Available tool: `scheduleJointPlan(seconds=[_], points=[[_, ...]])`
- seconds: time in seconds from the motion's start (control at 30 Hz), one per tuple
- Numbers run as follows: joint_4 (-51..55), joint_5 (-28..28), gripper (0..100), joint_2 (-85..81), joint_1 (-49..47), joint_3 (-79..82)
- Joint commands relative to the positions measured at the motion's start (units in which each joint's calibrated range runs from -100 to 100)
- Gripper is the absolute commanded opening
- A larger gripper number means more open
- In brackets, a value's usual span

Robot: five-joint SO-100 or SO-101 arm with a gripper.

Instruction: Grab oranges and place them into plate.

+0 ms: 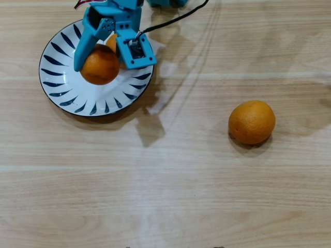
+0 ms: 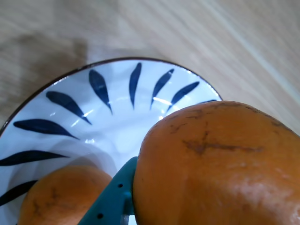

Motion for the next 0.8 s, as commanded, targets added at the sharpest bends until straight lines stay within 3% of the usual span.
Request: scheduleJointPlan(seconds=[0.0, 0.2, 0.4, 0.5, 0.63, 0.77], points=[[-1.35, 1.05, 32, 6.67, 4.12, -6.71], [-1.27, 0.53, 46, 10.05, 5.25, -6.8], [-1.01, -0.88, 46, 9.79, 3.88, -6.8], [3.72, -2.5, 40, 9.54, 1.86, -8.88], [16.61, -2.66, 22, 10.05, -4.67, -23.82], [32.25, -4.91, 22, 10.55, -10.96, -40.84]])
